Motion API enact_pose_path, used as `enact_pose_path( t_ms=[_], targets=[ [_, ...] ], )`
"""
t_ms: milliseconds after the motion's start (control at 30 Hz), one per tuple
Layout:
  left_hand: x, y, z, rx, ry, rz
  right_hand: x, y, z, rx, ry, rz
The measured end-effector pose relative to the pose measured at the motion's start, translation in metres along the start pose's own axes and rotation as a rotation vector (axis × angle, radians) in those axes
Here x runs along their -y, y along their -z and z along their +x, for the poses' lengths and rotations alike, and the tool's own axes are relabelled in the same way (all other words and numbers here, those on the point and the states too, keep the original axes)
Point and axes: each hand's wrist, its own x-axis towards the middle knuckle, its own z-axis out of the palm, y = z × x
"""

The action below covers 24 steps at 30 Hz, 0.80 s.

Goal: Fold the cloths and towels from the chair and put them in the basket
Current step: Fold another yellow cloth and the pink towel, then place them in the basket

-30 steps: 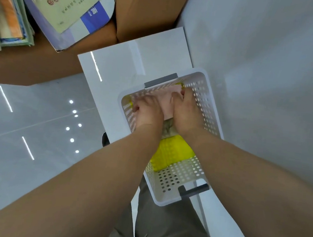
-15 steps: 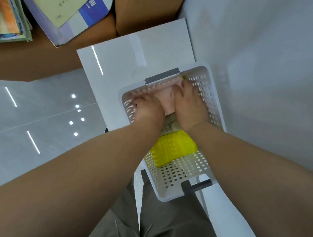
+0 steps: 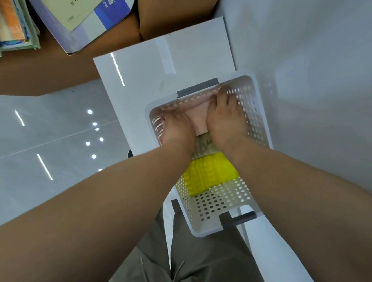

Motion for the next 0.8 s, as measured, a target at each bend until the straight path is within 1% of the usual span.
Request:
enact_pose_path(
  t_ms=[100, 167, 267, 367, 433, 500, 600, 700, 733, 800],
  targets=[
    [0.0, 0.002, 0.0, 0.016, 0.002, -0.031, -0.002, 0.001, -0.003, -0.048, 0.033, -0.042],
    [0.001, 0.004, 0.002, 0.024, 0.001, -0.077, -0.003, 0.003, -0.004, -0.082, 0.106, -0.061],
    [0.002, 0.001, 0.006, 0.013, -0.005, -0.088, -0.007, 0.002, -0.001, -0.018, 0.213, -0.068],
    [0.001, -0.006, 0.013, 0.013, 0.031, -0.074, -0.011, -0.003, 0.005, 0.052, 0.218, -0.029],
    [0.003, -0.005, 0.011, 0.028, 0.047, -0.093, -0.011, 0.0, 0.004, 0.097, 0.209, 0.004],
    [0.006, 0.002, 0.001, 0.068, 0.033, -0.112, -0.011, 0.009, -0.001, 0.177, 0.197, 0.067],
    [0.019, 0.023, -0.028, 0.154, -0.06, -0.166, -0.018, 0.04, -0.023, 0.251, 0.163, 0.154],
    [0.041, 0.053, -0.067, 0.09, -0.139, -0.315, -0.026, 0.08, -0.063, 0.31, 0.115, 0.266],
    [0.05, 0.063, -0.081, 0.069, -0.144, -0.39, -0.028, 0.094, -0.078, 0.321, 0.068, 0.331],
    [0.068, 0.077, -0.109, 0.033, -0.166, -0.547, -0.03, 0.118, -0.112, 0.351, -0.087, 0.505]
  ],
)
